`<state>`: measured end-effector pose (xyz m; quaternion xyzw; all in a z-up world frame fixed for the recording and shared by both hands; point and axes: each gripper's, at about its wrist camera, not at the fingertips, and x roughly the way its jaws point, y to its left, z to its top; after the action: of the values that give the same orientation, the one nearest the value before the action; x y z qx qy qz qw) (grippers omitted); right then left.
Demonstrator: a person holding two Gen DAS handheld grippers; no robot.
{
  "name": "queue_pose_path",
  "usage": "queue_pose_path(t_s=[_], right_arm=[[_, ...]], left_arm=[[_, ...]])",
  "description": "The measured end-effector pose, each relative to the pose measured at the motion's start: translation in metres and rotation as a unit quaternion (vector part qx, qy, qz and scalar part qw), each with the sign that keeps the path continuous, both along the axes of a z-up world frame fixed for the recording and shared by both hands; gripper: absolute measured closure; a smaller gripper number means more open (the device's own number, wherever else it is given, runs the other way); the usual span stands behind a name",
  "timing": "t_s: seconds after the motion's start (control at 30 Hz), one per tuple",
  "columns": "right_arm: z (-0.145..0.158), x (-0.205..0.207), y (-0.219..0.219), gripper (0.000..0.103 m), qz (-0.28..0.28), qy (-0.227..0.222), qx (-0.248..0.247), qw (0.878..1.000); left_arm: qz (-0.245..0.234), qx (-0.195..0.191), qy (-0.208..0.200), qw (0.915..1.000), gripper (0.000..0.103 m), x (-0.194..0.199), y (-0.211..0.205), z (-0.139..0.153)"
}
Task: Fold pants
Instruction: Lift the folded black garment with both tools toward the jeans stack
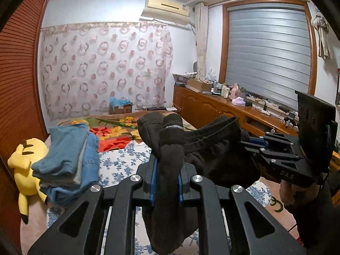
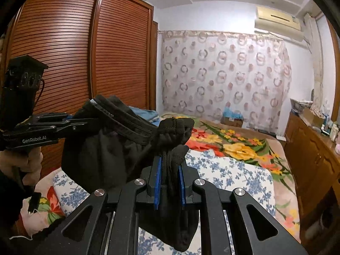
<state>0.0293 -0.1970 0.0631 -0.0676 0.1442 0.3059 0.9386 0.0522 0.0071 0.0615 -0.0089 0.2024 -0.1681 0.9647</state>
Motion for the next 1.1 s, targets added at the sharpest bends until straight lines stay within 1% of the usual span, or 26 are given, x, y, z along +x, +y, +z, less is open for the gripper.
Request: queue_pose_path(t_s=[0.33, 0.57, 0.87, 1.1], right_arm=[[0.005, 0.017, 0.015, 0.089, 0.015, -0.007, -0.008, 1.0], [0.007, 0.042, 0.025, 0.089, 0.029, -0.001, -0.01, 1.0], [0.005, 0.095, 0.032, 0.089, 0.05, 0.014, -0.019, 0.998], [0.003, 0.145, 0.04, 0.089, 0.062, 0.025, -0.023, 0.997]], left_arm=[[0.02, 0.006, -0.011, 0.9997, 0.087, -0.002, 0.026, 0.006], [0.032, 0.001, -0.002, 0.9995, 0.087, 0.01, 0.037, 0.001], [0.052, -0.004, 0.018, 0.9985, 0.087, 0.048, 0.051, -0.011], [0.07, -0.002, 0.031, 0.9971, 0.087, 0.073, 0.056, -0.02]])
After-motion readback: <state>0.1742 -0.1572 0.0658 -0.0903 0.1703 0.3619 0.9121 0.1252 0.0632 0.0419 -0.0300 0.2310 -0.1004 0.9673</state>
